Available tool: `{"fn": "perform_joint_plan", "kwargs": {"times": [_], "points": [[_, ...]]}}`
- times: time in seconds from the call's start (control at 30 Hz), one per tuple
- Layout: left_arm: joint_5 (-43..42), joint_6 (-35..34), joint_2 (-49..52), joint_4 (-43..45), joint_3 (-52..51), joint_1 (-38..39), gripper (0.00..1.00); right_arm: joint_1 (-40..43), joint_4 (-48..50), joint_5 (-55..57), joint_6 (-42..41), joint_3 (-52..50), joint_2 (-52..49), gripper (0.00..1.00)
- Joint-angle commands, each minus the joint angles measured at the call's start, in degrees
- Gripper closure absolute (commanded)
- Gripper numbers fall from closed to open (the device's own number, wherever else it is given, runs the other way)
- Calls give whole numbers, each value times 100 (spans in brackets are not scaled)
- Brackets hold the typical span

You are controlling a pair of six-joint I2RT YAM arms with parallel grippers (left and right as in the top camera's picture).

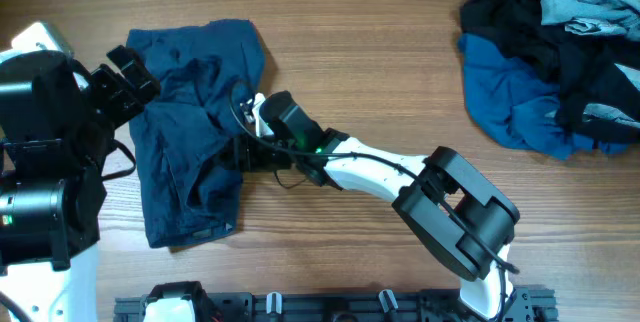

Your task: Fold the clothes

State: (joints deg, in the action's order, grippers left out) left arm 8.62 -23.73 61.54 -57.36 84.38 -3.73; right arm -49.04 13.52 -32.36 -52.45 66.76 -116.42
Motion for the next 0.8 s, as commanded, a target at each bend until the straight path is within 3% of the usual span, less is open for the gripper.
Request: {"fn": "perform_joint_plan", "kwargs": {"times": [0.0, 0.03, 0.07, 0.23, 0.5, 0.53, 0.57, 0.6, 0.63, 0.77], "points": [[-68, -74, -48, 4, 50, -42, 0, 11, 420, -317, -20, 22, -52, 87], [-68, -74, -48, 11, 50, -42, 0, 7, 516, -487, -11, 68, -52, 94], [-68, -74, -52, 31, 50, -42, 0, -9, 621, -647, 44, 109, -52, 96], [-68, -74, -269, 247, 50, -42, 0, -570, 560, -960, 756, 538, -52, 96], [-66, -55, -337, 232, 50, -42, 0, -1381, -55, -533, 1036, 546, -107, 95], [-66, -55, -337, 232, 50, -42, 0, -1421, -52, -527, 1049, 546, -114, 86], [-68, -55, -337, 232, 50, -42, 0, -1445, -52, -507, 1064, 546, -116, 65], [-66, -55, -337, 232, 50, -42, 0, -1449, -4, -529, 1189, 546, -116, 25], [-66, -55, -337, 232, 50, -42, 0, -1447, 125, -627, 1266, 546, -116, 1], [-63, -55, -337, 243, 50, -42, 0, -1224, 535, -999, 1388, 619, -87, 0]]}}
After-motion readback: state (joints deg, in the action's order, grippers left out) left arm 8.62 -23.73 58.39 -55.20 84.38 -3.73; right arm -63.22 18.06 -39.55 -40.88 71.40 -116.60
